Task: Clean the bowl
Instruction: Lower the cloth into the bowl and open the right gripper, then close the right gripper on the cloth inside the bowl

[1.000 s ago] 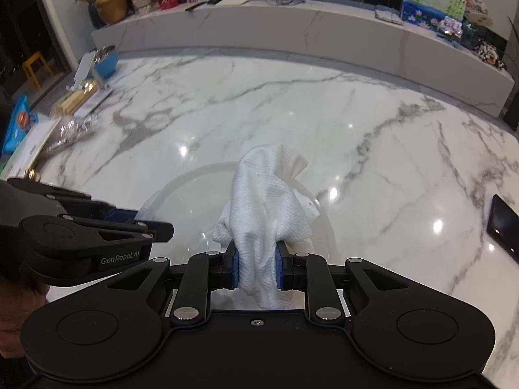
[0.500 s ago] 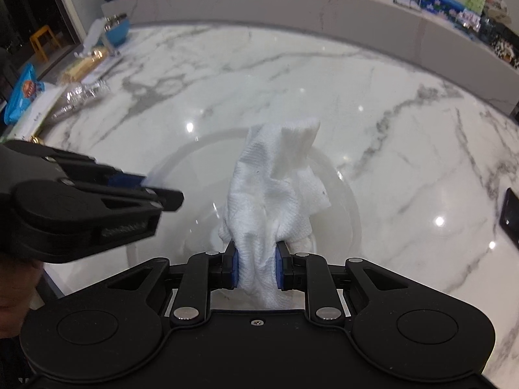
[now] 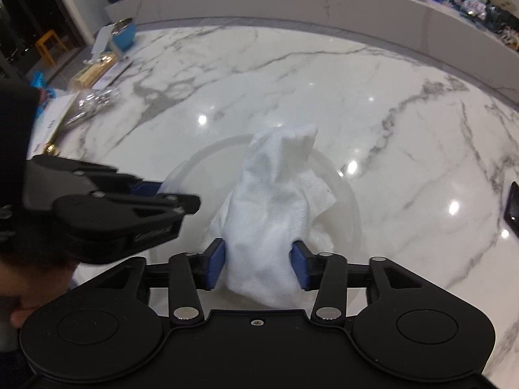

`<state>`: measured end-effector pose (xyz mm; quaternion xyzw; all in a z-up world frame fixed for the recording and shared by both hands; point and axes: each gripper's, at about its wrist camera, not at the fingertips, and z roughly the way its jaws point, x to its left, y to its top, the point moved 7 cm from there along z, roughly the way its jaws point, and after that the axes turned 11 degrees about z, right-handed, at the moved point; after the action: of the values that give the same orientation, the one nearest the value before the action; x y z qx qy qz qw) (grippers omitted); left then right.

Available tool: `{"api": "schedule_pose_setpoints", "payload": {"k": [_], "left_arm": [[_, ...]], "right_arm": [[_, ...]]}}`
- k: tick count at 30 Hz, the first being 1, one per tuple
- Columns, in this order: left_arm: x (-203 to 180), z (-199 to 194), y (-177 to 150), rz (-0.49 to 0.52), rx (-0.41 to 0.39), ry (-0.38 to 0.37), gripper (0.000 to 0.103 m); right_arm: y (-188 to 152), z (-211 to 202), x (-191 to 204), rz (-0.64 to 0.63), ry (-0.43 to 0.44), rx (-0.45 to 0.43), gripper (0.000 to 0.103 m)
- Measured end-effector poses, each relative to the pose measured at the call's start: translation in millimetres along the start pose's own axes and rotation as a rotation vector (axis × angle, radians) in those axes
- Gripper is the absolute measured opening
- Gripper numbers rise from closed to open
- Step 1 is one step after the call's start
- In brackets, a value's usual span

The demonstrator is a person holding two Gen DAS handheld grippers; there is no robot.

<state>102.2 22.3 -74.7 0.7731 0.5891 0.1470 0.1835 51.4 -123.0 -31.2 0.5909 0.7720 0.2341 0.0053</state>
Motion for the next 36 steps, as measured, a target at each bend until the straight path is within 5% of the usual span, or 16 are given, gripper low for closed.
{"api": "schedule_pose_setpoints", "payload": {"k": [10,23,27,36], "left_arm": [[1,-1,-1,-0.004,-0.001,-0.008,0.019],[9,0,0,-0.016,0.003,-0.022,0.018],[11,0,-1,0.01,0.01,-0.038,0.018],[8,-2,-2,0.067,0.013,-0.044,0.018]], "right_arm": [[15,13,-1,0.0,-0.075,-0.083,0.046],[14,57,6,-0.092,-0.128,-0.002,0.041],[11,61,13,-0.149,-0.11,0.017,0.018],[2,65,17,-0.183,-0.098,0.055,0.011]]}}
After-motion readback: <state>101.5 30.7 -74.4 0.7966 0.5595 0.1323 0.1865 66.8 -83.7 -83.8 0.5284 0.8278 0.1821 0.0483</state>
